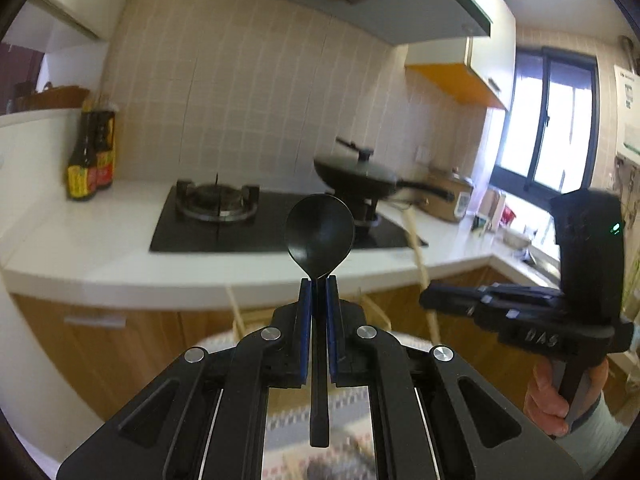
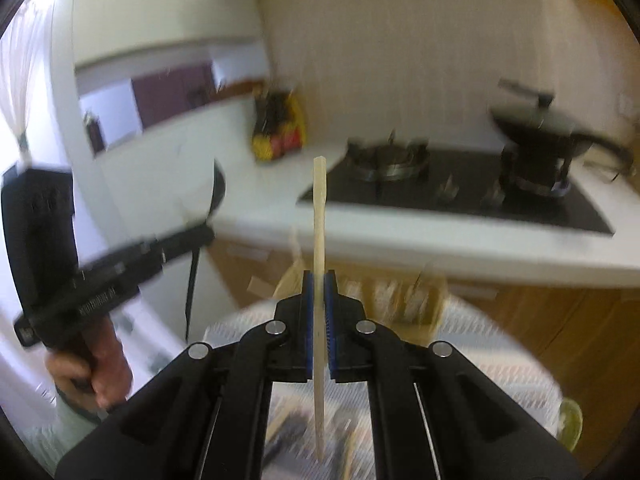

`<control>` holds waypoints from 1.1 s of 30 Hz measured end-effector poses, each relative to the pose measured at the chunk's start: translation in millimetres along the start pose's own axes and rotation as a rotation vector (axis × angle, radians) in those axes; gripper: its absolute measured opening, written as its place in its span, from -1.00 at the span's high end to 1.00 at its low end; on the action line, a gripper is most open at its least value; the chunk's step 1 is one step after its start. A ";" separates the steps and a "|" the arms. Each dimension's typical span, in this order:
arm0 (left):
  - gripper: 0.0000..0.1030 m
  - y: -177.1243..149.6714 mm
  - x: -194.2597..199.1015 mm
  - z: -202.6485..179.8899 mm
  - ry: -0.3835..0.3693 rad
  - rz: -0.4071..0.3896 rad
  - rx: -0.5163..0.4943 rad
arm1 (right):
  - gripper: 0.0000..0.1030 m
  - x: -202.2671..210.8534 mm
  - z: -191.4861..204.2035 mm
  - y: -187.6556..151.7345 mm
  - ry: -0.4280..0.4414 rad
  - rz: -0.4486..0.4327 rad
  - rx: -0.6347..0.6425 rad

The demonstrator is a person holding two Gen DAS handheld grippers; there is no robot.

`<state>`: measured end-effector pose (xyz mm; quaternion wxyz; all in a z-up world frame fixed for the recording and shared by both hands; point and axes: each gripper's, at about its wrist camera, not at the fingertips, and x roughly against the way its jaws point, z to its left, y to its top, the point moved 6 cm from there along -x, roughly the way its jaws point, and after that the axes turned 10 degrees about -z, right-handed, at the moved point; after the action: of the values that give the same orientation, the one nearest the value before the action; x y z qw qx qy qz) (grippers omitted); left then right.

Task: Organize utensils
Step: 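Lift the black spoon with the left tool while the right tool lifts a wooden chopstick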

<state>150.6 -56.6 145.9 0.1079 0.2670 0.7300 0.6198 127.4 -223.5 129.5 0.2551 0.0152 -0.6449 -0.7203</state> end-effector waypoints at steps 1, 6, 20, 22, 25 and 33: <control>0.91 3.9 -7.1 0.8 0.001 -0.021 0.003 | 0.93 2.4 -4.6 8.5 -0.012 -0.028 0.006; 0.91 10.0 -38.3 12.1 -0.008 -0.100 0.044 | 0.93 0.5 -26.7 45.9 -0.082 -0.185 0.027; 0.91 -24.8 -94.9 49.6 0.062 -0.215 0.097 | 0.93 -61.5 -82.2 19.1 -0.191 -0.331 0.010; 0.91 -30.7 -98.3 53.0 0.080 -0.224 0.094 | 0.93 -69.3 -87.6 11.9 -0.186 -0.324 0.001; 0.91 -39.1 -102.8 56.1 0.099 -0.229 0.093 | 0.93 -74.4 -92.4 3.9 -0.190 -0.321 0.003; 0.89 -58.9 -109.2 57.8 0.096 -0.209 0.085 | 0.92 -76.7 -90.0 -11.3 -0.177 -0.298 0.030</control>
<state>254.9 -70.1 58.3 0.1255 0.1640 0.7837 0.5858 221.7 -276.3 80.2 0.0874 0.0509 -0.6659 -0.7391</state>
